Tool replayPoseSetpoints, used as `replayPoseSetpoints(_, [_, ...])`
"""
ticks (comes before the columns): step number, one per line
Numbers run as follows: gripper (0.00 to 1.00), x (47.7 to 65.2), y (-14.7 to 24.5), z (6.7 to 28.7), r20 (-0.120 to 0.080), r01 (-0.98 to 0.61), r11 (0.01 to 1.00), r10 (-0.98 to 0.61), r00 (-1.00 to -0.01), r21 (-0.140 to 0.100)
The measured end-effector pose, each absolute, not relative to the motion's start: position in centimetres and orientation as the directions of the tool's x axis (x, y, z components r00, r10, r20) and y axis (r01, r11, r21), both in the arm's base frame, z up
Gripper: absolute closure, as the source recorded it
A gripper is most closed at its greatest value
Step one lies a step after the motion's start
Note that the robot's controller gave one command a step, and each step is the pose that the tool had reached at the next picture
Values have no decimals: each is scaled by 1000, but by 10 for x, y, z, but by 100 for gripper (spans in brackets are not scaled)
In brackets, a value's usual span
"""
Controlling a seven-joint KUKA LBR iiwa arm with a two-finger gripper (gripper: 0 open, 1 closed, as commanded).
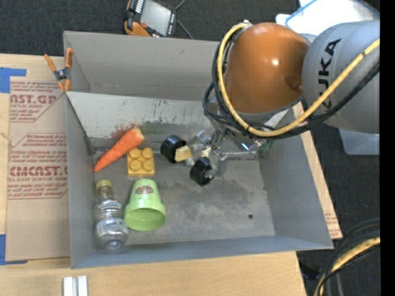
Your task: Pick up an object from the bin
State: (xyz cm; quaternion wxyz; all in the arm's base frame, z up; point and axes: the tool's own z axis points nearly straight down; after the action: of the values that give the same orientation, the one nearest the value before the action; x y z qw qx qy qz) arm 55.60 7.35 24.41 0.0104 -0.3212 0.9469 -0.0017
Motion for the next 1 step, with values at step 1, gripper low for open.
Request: replayPoseSetpoints(1, [100,537,61,238,-14,-637,771,-637,-771,-7])
